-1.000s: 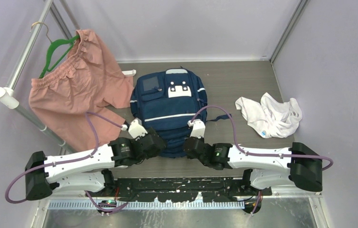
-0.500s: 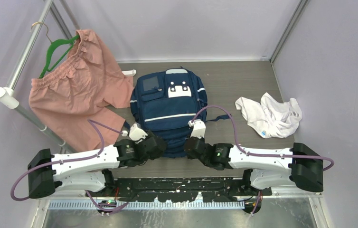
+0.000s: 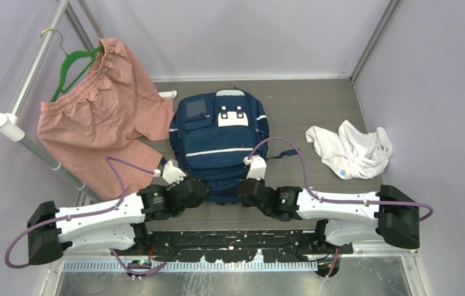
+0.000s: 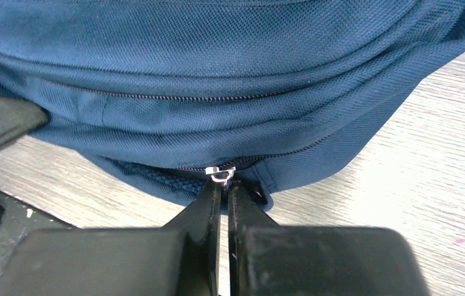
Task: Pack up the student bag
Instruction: Zip the student bag at the center of the board.
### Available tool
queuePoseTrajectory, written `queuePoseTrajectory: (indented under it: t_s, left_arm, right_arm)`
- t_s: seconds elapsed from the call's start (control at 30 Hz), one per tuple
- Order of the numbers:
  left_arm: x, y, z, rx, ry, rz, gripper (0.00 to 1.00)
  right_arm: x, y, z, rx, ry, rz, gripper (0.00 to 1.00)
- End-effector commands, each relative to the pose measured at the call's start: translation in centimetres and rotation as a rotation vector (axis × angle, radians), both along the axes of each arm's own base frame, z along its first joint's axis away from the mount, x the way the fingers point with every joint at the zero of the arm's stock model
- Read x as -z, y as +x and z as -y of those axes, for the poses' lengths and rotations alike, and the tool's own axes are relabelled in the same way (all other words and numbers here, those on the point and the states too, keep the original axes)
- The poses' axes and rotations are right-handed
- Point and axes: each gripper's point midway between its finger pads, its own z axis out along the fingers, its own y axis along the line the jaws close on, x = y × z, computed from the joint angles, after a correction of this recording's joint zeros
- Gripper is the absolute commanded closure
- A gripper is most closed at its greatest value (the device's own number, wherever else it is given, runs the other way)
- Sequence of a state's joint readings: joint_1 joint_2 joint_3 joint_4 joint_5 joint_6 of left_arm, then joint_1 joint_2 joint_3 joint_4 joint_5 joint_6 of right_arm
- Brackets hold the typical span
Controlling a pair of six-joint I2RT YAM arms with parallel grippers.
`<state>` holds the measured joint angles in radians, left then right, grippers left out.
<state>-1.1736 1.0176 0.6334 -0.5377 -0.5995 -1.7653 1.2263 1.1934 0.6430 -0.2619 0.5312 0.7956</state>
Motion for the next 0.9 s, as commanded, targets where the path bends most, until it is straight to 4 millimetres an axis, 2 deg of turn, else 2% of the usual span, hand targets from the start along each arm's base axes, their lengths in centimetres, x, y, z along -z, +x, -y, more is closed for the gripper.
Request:
queuePoseTrajectory:
  t_s: [0.0, 0.2, 0.43, 0.57, 0.73, 0.87]
  left_arm:
    - [-2.1, 1.9, -3.6, -0.035, 0.074, 0.135, 1.0]
    - [-2.8, 1.9, -8.4, -0.076, 0.145, 0.147, 1.0]
    - [-3.6, 0.9, -13.7, -0.14, 0.24, 0.151, 1.0]
    - [-4.8, 0.3, -15.8, -0.174, 0.226, 0.197, 1.0]
    - [-5.1, -0.7, -17.9, -0.204, 0.232, 0.207, 1.0]
    - [-5.1, -1.0, -18.5, -0.216, 0.232, 0.203, 1.0]
  right_arm:
    - [-1.8, 0.8, 0.1, 0.031, 0.033, 0.049, 0.99]
    - [-1.6, 0.6, 1.4, 0.035, 0.008, 0.054, 0.99]
    - [-1.0, 0.9, 4.0, 0.097, -0.034, 0.071, 0.99]
    - [-1.5, 1.8, 5.4, 0.153, -0.007, 0.088, 0.99]
    - [-2.5, 3.6, 8.0, 0.228, -0.035, 0.12, 0.99]
    - [-2.6, 5.0, 8.2, 0.225, -0.018, 0.095, 0.99]
